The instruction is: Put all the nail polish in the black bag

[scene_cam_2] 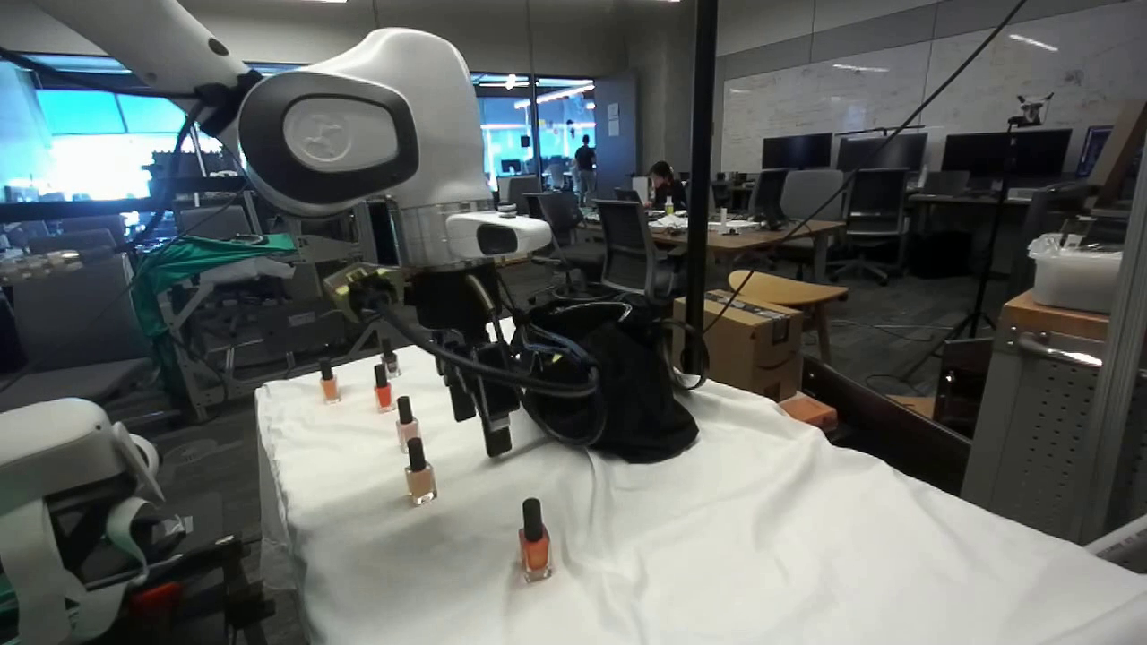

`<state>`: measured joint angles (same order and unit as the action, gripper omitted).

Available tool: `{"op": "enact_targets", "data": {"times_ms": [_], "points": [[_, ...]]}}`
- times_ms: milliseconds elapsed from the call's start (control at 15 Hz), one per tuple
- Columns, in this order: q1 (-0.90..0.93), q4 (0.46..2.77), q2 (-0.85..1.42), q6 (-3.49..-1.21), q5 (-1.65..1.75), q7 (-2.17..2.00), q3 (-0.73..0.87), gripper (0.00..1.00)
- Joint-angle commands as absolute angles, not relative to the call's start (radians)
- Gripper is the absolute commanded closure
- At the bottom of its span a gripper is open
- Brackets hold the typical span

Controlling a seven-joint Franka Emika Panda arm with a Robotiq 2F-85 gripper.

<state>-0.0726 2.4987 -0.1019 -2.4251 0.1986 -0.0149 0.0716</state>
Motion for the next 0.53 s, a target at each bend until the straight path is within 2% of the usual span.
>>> {"op": "enact_targets", "data": {"times_ms": [0, 467], "points": [[-0.076, 2.447, -0.029, -2.448, 0.084, 0.08, 0.091, 0.0], [-0.097, 2.412, 0.06, -2.446, 0.078, 0.099, 0.1, 0.0]]}}
